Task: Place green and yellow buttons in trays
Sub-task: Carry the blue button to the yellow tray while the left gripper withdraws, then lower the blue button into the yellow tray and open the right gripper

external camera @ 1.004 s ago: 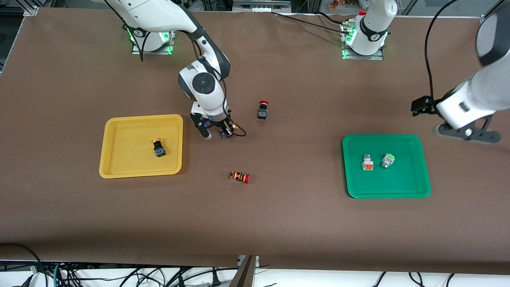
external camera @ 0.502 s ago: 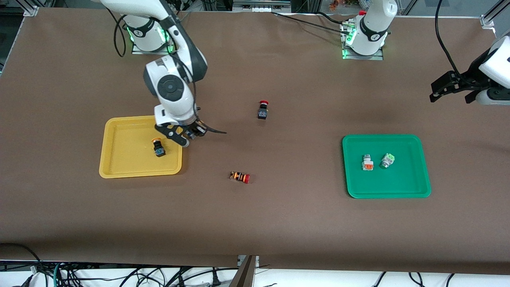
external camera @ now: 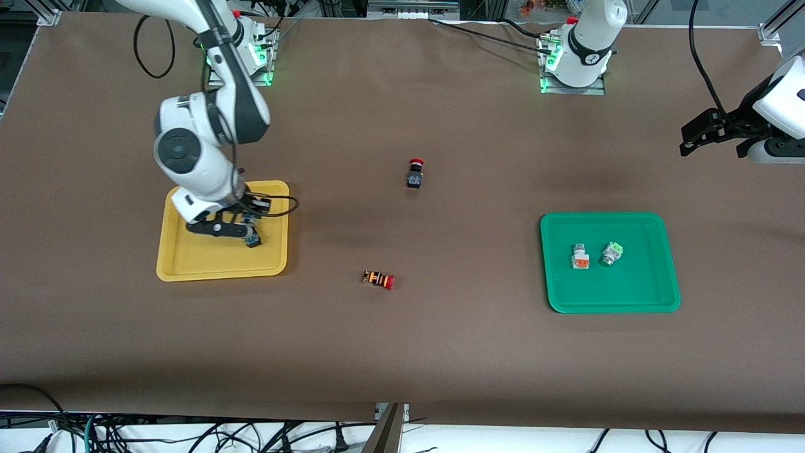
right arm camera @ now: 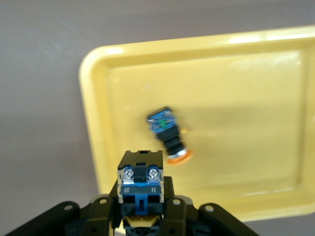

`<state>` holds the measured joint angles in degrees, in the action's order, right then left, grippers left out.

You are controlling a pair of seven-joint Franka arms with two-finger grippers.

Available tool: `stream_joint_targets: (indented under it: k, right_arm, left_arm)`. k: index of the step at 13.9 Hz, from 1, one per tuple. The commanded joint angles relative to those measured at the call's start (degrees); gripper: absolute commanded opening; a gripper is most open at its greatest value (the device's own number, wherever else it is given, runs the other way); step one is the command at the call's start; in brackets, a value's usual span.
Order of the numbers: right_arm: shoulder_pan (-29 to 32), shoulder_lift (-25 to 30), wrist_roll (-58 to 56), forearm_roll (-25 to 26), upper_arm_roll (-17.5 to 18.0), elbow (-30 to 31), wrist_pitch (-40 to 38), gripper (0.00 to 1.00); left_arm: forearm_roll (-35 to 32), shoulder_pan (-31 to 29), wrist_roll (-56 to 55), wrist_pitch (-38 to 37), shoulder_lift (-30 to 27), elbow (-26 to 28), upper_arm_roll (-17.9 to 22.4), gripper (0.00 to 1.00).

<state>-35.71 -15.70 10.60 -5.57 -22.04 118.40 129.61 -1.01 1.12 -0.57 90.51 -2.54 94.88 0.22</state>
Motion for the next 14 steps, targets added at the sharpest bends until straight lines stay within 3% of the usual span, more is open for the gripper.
stream_joint_targets:
  k: [1,4,10,12,14]
  right_arm:
    - [-0.32,2.95,-10.66,-1.46,-3.0,7.0,7.99,0.0]
    - [-0.23,2.34,-18.23,-1.55,-3.89,12.37,19.69,0.0]
    - [2.13,0.49,-30.35,-3.21,-3.89,12.82,24.98,0.0]
    - [2.75,0.05,-36.32,-8.55,-3.89,12.82,25.16,0.0]
    - [2.76,-1.52,-45.18,-18.02,-3.89,12.82,25.17,0.0]
  left_arm:
    - [-1.28,0.38,0.57,-1.56,1.05,-2.06,0.22,1.0]
    - [-1.28,0.37,0.57,-1.56,1.05,-2.06,0.22,1.0]
    - [-1.1,0.37,0.57,-2.18,1.05,-2.06,0.4,1.0]
    - [-1.01,0.37,0.57,-2.27,1.05,-2.06,0.4,1.0]
    - [-1.01,0.37,0.57,-2.35,1.05,-2.06,0.4,1.0]
